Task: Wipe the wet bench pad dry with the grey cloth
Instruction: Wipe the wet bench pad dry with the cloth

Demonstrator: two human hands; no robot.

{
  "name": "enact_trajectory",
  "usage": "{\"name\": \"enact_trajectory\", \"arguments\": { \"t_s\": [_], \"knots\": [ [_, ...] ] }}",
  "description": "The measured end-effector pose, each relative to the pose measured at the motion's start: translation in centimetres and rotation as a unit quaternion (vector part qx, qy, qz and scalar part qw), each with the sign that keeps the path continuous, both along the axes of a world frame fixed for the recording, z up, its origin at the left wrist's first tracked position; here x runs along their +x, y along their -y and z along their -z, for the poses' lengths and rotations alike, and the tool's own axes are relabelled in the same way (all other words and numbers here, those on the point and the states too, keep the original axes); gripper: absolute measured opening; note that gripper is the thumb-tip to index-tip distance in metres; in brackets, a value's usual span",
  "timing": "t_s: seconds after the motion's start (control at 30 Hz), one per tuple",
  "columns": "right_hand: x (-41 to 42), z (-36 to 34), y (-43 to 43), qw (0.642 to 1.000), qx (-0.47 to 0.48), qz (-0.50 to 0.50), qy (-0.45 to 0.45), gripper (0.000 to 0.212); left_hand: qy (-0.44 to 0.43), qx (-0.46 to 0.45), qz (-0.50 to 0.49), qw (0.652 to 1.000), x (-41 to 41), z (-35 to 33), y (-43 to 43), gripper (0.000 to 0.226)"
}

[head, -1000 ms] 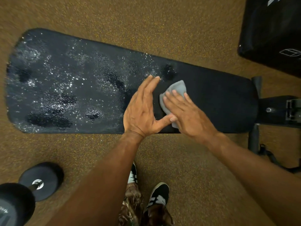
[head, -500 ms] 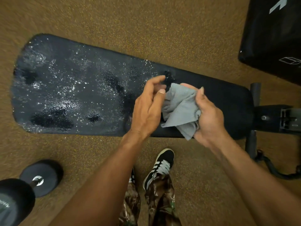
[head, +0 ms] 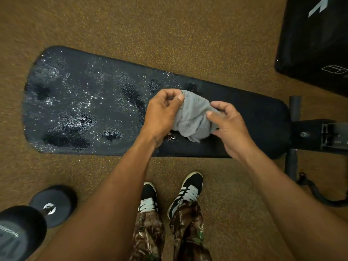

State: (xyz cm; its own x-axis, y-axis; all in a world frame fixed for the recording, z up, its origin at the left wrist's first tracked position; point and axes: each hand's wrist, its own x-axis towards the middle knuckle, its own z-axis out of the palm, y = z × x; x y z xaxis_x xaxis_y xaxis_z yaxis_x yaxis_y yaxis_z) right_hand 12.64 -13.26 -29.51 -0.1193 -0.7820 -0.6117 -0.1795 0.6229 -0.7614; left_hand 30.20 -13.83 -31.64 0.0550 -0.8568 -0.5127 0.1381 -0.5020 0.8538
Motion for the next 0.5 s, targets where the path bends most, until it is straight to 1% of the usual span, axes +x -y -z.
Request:
{"name": "enact_trajectory", "arguments": {
  "t_s": [0.03,0.07,0.1,0.13,0.17,0.2,0.27,0.3,0.33,0.4,0.47,0.5],
  "knots": [
    [0.2,0.1,-0.2,0.994,-0.046,-0.038,-0.09,0.033,-0.014,0.009,0.016,1.0,0.0,-0.1,0.1,0.012],
    [0.4,0.1,-0.6,0.976,-0.103,-0.074,-0.178,0.034,-0.021,0.014,0.037,0.999,0.0,-0.1,0.1,0.013],
    [0.8,-0.1,-1.0,0.948,-0.163,-0.106,-0.253,0.038,-0.022,0.015,0.059,0.998,0.0,-0.2,0.1,0.015],
    [1.4,-0.3,-1.3,0.921,-0.209,-0.133,-0.301,0.044,-0.022,0.016,0.074,0.997,-0.1,-0.3,0.1,0.017],
    [1.9,-0.4,-1.6,0.908,-0.228,-0.16,-0.313,0.051,-0.023,0.018,0.08,0.996,-0.1,-0.4,0.1,0.018],
    [2.4,-0.5,-1.6,0.914,-0.222,-0.181,-0.288,0.056,-0.025,0.02,0.079,0.996,-0.1,-0.4,0.2,0.019],
    [2.9,-0.1,-1.4,0.949,-0.175,-0.181,-0.19,0.059,-0.015,0.018,0.08,0.997,0.1,-0.4,0.4,0.021],
    [2.8,0.2,-1.2,0.956,-0.158,-0.182,-0.164,0.055,-0.008,0.013,0.081,0.997,0.2,-0.3,0.5,0.023],
    [2.7,0.4,-0.9,0.955,-0.151,-0.194,-0.164,0.05,-0.002,0.01,0.08,0.997,0.4,-0.2,0.5,0.025],
    [2.4,0.5,-0.4,0.942,-0.168,-0.214,-0.195,0.041,0.012,0.004,0.081,0.997,0.8,0.0,0.5,0.026],
    [2.1,0.2,-0.1,0.936,-0.178,-0.194,-0.232,0.031,0.022,-0.01,0.1,0.995,1.3,0.0,0.5,0.025],
    [1.9,0.0,0.1,0.94,-0.171,-0.171,-0.241,0.025,0.024,-0.016,0.123,0.992,1.6,-0.2,0.5,0.025]
  ]
}}
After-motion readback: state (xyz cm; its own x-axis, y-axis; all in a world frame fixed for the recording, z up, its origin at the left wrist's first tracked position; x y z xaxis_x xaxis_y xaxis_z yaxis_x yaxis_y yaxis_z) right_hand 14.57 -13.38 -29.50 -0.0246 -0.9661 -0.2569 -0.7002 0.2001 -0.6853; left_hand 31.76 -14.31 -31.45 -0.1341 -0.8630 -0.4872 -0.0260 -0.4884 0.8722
